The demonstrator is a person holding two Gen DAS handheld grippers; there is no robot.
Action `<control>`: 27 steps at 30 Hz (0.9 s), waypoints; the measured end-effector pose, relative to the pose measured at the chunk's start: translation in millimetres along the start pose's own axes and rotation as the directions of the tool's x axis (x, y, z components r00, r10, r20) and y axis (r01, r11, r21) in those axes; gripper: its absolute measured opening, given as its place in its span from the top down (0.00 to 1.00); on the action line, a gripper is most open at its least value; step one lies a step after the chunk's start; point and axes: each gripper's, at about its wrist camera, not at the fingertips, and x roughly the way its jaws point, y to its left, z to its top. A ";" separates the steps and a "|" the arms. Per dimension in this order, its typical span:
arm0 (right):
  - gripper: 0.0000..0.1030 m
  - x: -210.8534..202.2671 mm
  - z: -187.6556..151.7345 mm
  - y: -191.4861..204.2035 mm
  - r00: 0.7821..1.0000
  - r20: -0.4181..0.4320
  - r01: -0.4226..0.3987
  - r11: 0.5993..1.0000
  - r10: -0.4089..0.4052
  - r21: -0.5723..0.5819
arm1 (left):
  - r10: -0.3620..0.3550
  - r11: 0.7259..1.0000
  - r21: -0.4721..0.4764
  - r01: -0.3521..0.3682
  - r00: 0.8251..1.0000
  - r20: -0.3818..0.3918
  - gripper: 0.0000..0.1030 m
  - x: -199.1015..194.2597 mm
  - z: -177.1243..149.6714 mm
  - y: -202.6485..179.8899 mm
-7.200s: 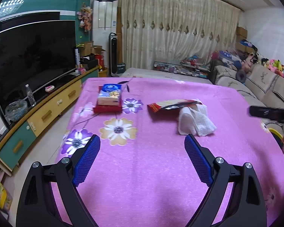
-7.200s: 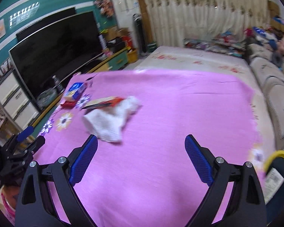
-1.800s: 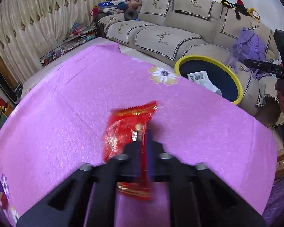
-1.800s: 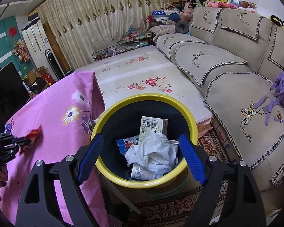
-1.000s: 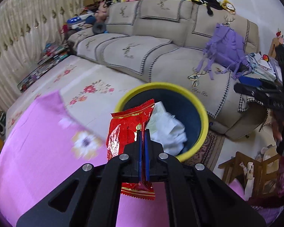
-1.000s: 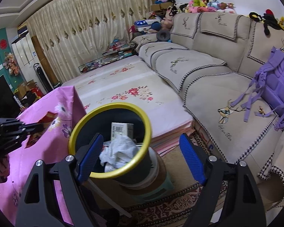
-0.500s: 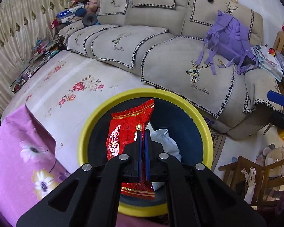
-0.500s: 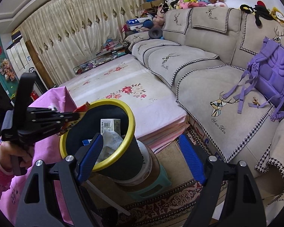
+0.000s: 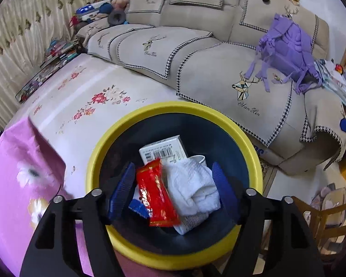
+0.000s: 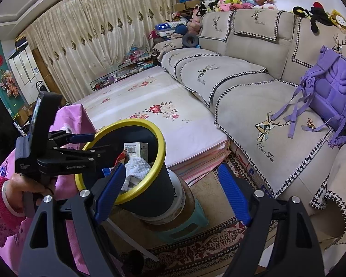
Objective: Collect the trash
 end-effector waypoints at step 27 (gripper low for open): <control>0.17 -97.8 -37.6 165.3 0.964 0.123 -0.179 0.915 0.237 -0.362 | 0.653 0.596 -0.707 -0.381 0.742 0.150 0.05 -375.8 -335.6 54.6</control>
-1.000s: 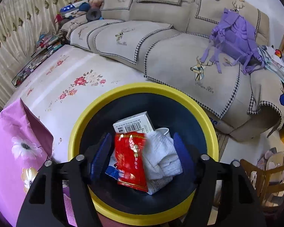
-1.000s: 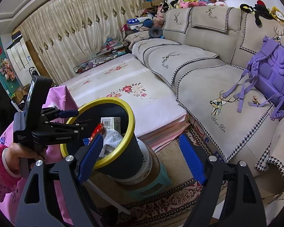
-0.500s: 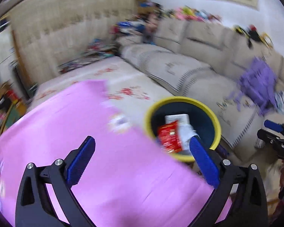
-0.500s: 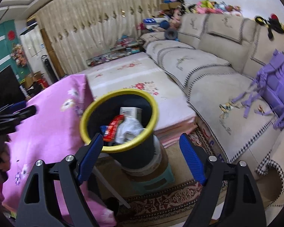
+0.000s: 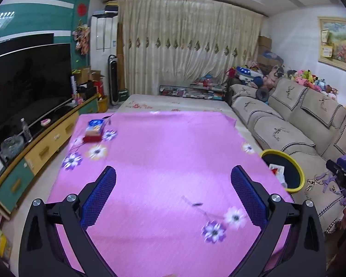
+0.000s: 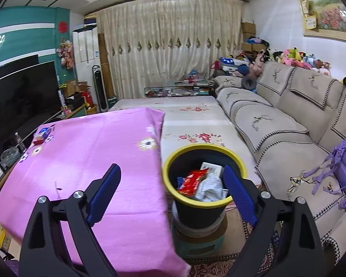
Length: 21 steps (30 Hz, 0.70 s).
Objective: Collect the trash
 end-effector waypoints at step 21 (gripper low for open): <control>0.15 -19.4 -7.2 12.5 0.999 0.019 -0.031 0.999 0.031 0.014 | 0.035 0.999 0.016 -0.036 0.999 0.023 0.05 -33.2 -12.6 0.7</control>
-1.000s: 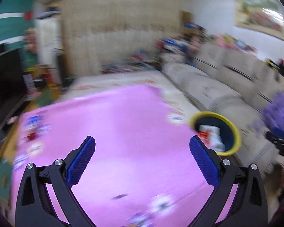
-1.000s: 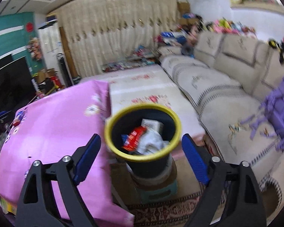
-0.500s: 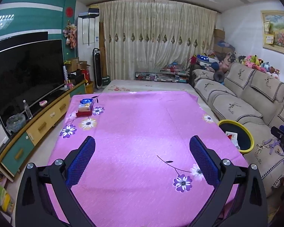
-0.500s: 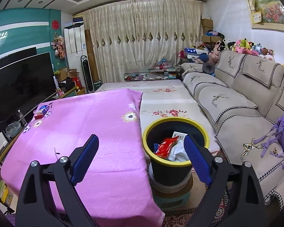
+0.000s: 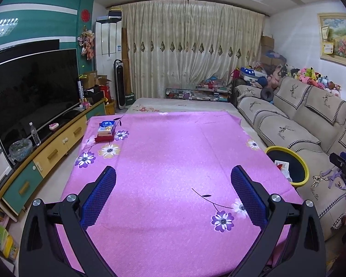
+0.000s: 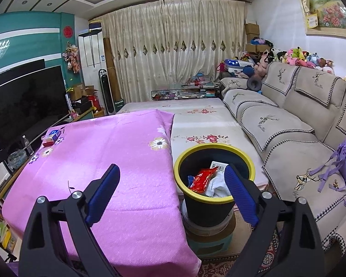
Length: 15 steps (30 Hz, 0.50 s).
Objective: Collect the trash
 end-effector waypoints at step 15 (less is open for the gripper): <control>0.15 7.6 9.6 0.5 1.000 -0.010 -0.006 1.000 0.006 -0.008 | 0.015 1.000 -0.011 -0.015 1.000 0.007 0.05 6.9 2.3 11.1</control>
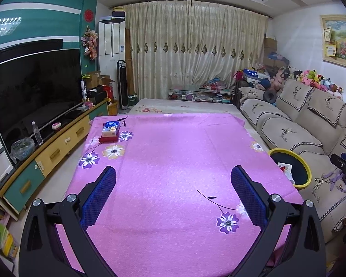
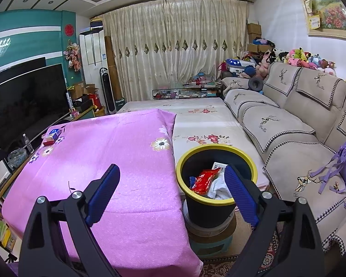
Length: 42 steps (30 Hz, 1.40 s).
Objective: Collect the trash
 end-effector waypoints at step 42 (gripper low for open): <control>0.15 10.0 -5.4 -0.9 1.000 -0.008 0.002 1.000 -0.002 0.002 | -0.004 1.000 0.002 0.004 1.000 -0.027 0.05 11.0 -2.1 -2.2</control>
